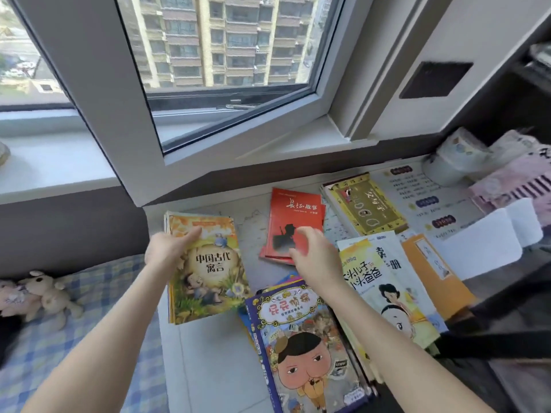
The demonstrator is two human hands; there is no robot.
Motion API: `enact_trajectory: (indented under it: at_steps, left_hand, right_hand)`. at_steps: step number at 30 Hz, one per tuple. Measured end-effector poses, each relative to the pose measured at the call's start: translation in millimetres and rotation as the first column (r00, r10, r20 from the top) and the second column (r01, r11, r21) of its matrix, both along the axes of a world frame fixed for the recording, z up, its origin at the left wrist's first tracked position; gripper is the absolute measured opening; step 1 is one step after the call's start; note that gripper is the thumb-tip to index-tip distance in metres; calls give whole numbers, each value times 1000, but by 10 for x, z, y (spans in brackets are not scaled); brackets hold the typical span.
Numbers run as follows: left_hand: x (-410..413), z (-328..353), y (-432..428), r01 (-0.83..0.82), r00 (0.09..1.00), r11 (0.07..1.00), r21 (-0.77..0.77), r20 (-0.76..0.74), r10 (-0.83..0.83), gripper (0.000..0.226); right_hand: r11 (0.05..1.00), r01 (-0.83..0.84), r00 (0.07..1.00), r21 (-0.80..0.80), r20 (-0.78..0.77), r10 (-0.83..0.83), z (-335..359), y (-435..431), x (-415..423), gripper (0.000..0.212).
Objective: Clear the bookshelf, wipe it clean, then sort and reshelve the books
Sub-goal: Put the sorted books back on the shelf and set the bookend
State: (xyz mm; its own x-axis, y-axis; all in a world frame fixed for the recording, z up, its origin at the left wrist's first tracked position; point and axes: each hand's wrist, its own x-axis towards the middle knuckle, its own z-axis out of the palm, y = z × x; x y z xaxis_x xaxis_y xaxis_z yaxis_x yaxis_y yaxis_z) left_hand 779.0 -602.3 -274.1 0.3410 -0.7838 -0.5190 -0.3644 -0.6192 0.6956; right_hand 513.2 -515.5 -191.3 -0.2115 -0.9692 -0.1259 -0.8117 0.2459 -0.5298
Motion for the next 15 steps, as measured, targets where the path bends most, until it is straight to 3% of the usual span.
enact_trajectory:
  at_steps: [2, 6, 11, 13, 15]
  left_hand:
    - [-37, -103, -77, 39, 998, 997, 66, 53, -42, 69]
    - [-174, -174, -65, 86, 979, 991, 98, 177, -102, 53]
    - [-253, -196, 6, 90, 957, 990, 111, 266, -117, 54]
    - [-192, -193, 69, 39, 980, 993, 112, 188, -60, 53]
    - [-116, -216, 137, 9, 995, 995, 98, 99, -18, 48]
  right_hand:
    - [991, 129, 981, 41, -148, -122, 6, 234, -464, 48]
    - [884, 325, 917, 334, -341, -208, -64, 604, -1160, 75]
    - [853, 369, 915, 370, -307, -262, -145, 674, -1584, 86]
    - [833, 373, 927, 409, -205, -314, -164, 661, -1685, 78]
    - [836, 357, 932, 416, -100, -348, -155, 680, -1741, 56]
